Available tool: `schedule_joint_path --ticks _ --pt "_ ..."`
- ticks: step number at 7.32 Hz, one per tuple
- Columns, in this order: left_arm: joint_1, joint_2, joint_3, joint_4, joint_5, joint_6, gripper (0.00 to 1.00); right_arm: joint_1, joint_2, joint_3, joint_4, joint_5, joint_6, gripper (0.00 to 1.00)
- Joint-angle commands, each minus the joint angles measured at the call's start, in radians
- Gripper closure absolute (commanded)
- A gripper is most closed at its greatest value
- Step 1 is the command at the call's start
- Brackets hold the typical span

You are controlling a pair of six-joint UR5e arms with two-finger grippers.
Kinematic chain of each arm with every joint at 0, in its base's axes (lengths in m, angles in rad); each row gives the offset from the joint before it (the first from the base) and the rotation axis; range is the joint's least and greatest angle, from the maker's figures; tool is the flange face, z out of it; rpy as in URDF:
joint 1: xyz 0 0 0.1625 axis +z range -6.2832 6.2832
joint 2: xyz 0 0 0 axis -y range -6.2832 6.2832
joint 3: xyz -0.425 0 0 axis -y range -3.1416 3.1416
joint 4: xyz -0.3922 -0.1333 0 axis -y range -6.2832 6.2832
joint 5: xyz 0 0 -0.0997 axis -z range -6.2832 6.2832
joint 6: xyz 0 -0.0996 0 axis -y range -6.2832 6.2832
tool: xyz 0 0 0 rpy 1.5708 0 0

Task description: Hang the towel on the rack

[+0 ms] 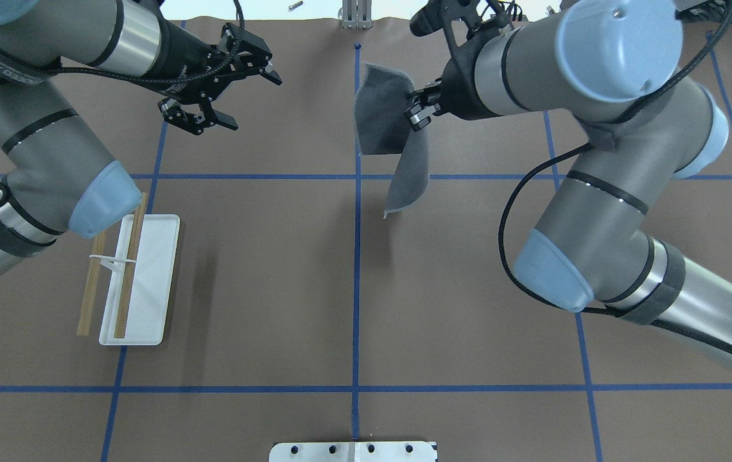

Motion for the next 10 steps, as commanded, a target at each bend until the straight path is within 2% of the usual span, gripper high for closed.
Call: schedule_joint_path --ticks 1,3,4,8,10 --pt "0.063 -0.042 0.005 -0.001 0.078 -0.157 0.03 -0.104 0.025 0.001 0.002 -0.162 0.002 1.0" --pt "0.074 -0.043 0.003 -0.01 0.097 -0.214 0.1 -0.144 0.034 0.004 0.002 -0.213 0.002 1.0" --pt "0.073 -0.043 0.008 -0.024 0.102 -0.231 0.1 -0.163 0.034 0.013 0.002 -0.235 0.002 1.0" --pt "0.073 -0.043 0.015 -0.025 0.116 -0.251 0.1 -0.187 0.033 0.019 0.002 -0.264 0.002 1.0" --pt "0.076 -0.041 0.026 -0.045 0.116 -0.248 0.14 -0.187 0.034 0.021 0.002 -0.264 0.002 1.0"
